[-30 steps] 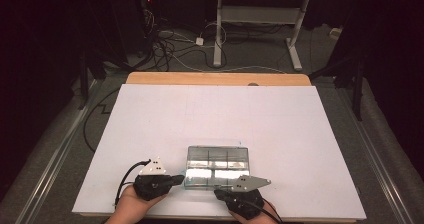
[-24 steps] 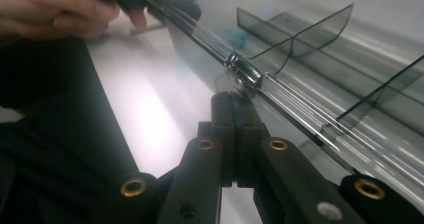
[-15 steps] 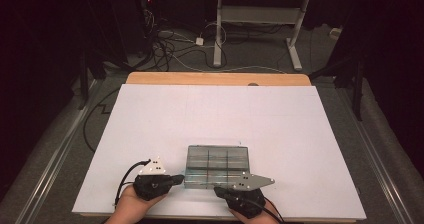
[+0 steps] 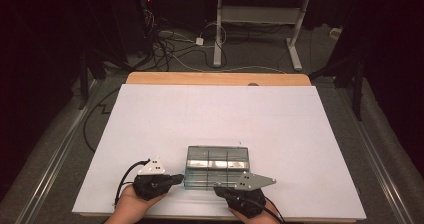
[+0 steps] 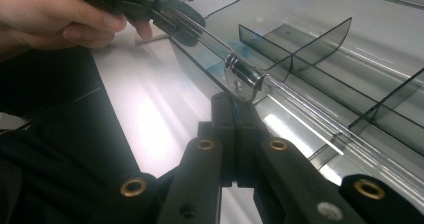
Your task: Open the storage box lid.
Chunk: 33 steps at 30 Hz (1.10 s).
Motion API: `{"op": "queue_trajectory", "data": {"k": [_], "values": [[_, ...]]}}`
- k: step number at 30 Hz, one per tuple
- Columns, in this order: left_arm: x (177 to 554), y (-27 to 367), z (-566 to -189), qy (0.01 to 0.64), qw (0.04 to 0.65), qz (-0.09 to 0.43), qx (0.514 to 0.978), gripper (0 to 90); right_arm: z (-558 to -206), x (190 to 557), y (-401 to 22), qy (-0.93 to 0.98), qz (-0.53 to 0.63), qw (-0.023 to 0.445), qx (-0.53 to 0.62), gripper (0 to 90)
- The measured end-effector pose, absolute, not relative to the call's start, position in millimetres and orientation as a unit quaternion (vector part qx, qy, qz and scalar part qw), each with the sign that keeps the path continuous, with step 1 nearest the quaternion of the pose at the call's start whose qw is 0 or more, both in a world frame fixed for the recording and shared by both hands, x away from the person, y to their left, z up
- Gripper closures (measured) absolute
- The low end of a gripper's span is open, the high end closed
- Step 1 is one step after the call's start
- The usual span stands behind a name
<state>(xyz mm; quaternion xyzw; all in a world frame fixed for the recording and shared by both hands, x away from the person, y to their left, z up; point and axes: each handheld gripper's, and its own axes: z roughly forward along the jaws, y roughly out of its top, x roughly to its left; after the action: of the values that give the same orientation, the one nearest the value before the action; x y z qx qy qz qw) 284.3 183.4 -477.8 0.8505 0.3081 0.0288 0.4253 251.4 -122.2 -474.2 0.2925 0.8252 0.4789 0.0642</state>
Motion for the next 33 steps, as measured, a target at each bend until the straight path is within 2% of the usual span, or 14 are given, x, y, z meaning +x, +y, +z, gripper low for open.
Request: {"op": "queue_trajectory", "data": {"k": [5, 12, 20, 33], "values": [[285, 187, -474, 0.314, 0.440, 0.030, 0.841, 85.3, -473, 252, -123, 0.822, 0.484, 0.066, 0.293, 90.0], [282, 190, -467, 0.305, 0.466, 0.035, 0.830, 87.5, -467, 253, -124, 0.818, 0.491, 0.072, 0.291, 90.0], [285, 188, -461, 0.306, 0.495, 0.017, 0.813, 87.5, -460, 257, -123, 0.811, 0.502, 0.079, 0.290, 90.0], [288, 177, -460, 0.299, 0.499, 0.016, 0.813, 87.5, -454, 258, -122, 0.807, 0.508, 0.088, 0.286, 90.0]]}}
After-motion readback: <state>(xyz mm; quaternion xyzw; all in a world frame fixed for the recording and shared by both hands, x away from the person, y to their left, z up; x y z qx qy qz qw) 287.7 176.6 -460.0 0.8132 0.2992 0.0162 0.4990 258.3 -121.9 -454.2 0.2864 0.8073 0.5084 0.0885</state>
